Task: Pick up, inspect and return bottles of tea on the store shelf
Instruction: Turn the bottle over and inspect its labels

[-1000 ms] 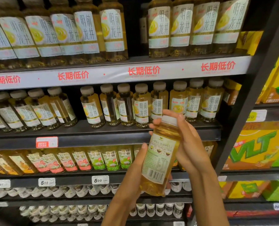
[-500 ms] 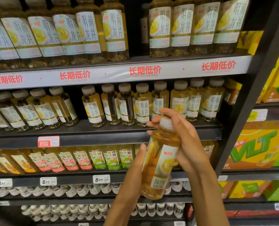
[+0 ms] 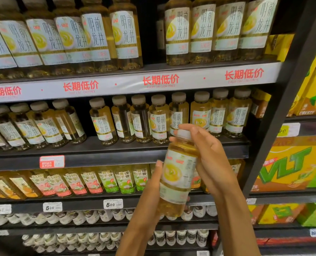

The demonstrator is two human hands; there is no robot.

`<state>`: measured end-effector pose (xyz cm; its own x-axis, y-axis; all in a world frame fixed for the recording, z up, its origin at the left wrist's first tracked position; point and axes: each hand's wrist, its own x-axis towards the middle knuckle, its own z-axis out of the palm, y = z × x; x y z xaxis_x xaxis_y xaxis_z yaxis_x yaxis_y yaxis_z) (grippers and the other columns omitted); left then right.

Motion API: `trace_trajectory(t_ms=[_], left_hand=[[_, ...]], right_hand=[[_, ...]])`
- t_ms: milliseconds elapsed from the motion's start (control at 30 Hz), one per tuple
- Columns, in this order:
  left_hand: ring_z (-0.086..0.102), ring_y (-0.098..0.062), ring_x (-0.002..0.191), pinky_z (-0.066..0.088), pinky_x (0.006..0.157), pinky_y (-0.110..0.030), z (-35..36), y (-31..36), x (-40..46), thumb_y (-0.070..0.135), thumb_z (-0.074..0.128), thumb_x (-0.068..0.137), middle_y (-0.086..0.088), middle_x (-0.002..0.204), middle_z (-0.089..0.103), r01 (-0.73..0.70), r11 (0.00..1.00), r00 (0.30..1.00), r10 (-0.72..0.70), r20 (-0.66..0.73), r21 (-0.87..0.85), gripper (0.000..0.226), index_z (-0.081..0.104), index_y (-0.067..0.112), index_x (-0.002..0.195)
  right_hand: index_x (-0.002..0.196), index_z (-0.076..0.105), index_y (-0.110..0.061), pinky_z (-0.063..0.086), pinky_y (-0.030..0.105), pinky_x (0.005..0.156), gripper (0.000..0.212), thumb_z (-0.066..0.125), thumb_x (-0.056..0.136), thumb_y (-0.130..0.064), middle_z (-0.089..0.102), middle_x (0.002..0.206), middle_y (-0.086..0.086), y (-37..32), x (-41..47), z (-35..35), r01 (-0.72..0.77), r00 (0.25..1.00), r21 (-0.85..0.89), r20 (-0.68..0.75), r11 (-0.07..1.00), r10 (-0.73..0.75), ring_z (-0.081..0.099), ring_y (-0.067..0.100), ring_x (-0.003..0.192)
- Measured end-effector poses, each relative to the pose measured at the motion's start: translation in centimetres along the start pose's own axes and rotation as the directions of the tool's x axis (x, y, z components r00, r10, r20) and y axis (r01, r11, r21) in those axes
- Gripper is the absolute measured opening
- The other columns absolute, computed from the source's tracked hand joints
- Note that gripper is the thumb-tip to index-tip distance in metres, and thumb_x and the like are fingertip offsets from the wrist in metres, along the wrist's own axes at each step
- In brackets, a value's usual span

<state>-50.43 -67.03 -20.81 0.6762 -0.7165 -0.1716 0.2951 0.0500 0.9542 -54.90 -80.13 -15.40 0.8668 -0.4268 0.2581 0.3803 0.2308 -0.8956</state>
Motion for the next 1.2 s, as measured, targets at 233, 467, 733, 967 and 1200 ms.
trace_trajectory(t_ms=[233, 467, 733, 967, 1200], left_hand=[[0.07, -0.027, 0.084, 0.057, 0.078, -0.042, 0.1, 0.3, 0.5, 0.067, 0.034, 0.085, -0.016, 0.097, 0.073, 0.008, 0.999, 0.995, -0.005, 0.102, -0.035, 0.062, 0.073, 0.023, 0.108], [0.068, 0.001, 0.092, 0.054, 0.073, -0.017, 0.5, 1.6, 0.1, 0.081, 0.042, 0.059, 0.021, 0.097, 0.073, -0.088, 0.97, 0.995, 0.097, -0.031, 0.226, 0.056, 0.069, 0.049, 0.096], [0.071, -0.028, 0.077, 0.057, 0.062, -0.038, 1.4, 1.7, 0.0, 0.061, 0.038, 0.086, -0.02, 0.094, 0.072, 0.158, 0.972, 0.968, -0.118, 0.22, -0.172, 0.063, 0.073, 0.013, 0.106], [0.071, -0.027, 0.09, 0.057, 0.077, -0.038, 2.0, 3.1, -0.2, 0.055, 0.047, 0.085, -0.02, 0.107, 0.069, 0.204, 0.923, 0.89, -0.036, 0.454, -0.327, 0.065, 0.064, 0.003, 0.121], [0.07, -0.028, 0.076, 0.058, 0.073, -0.04, 1.6, 2.5, 0.4, 0.05, 0.057, 0.078, -0.021, 0.098, 0.07, 0.17, 0.947, 0.907, -0.042, 0.42, -0.272, 0.057, 0.07, 0.005, 0.11]], right_hand=[[0.11, 0.068, -0.024, 0.056, 0.035, 0.085, 0.03, 0.054, 0.089, -0.041, 0.072, 0.1, 0.011, 0.4, 0.3, 0.0, 0.016, 1.0, 0.142, 0.017, 0.99, -0.019, 0.068, 0.027, 0.1], [0.112, 0.062, -0.021, 0.055, 0.031, 0.082, 0.037, 0.059, 0.082, -0.043, 0.073, 0.102, 0.006, 0.1, 0.7, -0.3, 0.089, 0.995, 0.062, -0.057, 0.994, -0.085, 0.068, 0.019, 0.096], [0.113, 0.063, -0.011, 0.058, 0.038, 0.084, 0.038, 0.055, 0.085, -0.036, 0.072, 0.103, 0.015, 0.8, 1.7, -1.8, -0.143, 0.989, 0.3, -0.004, 0.943, 0.151, 0.069, 0.027, 0.098], [0.115, 0.063, -0.005, 0.059, 0.038, 0.077, 0.052, 0.05, 0.089, -0.049, 0.069, 0.11, 0.023, 1.5, 2.0, -2.9, -0.395, 0.899, 0.419, -0.007, 0.817, 0.438, 0.07, 0.029, 0.098], [0.124, 0.055, -0.001, 0.058, 0.033, 0.064, 0.058, 0.054, 0.087, -0.046, 0.072, 0.098, 0.023, 1.9, 2.1, -2.8, -0.298, 0.927, 0.459, -0.07, 0.837, 0.368, 0.072, 0.027, 0.088]])
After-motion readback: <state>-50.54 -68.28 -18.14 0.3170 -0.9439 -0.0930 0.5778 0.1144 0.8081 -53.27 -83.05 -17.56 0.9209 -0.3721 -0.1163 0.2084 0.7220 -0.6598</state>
